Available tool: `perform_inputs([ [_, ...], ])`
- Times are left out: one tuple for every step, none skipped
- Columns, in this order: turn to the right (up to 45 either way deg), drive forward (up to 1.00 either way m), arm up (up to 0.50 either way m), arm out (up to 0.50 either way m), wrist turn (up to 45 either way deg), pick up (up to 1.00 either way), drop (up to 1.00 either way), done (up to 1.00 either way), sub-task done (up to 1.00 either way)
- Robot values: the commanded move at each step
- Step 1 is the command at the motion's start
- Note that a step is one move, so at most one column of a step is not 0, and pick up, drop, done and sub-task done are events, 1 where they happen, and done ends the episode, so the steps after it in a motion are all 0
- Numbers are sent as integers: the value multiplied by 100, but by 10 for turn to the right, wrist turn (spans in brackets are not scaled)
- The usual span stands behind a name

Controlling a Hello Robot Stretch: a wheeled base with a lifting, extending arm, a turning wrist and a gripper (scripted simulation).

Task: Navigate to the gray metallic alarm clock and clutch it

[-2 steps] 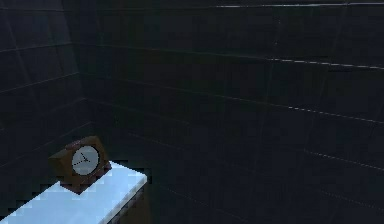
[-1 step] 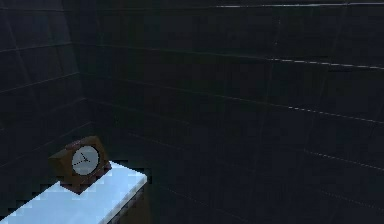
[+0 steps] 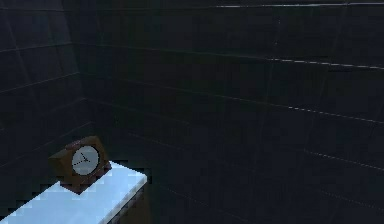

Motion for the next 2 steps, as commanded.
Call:
perform_inputs([
  [0, 0, 0, 14, 0, 0, 0, 0, 0],
  [0, 0, 0, 0, 450, 0, 0, 0, 0],
])
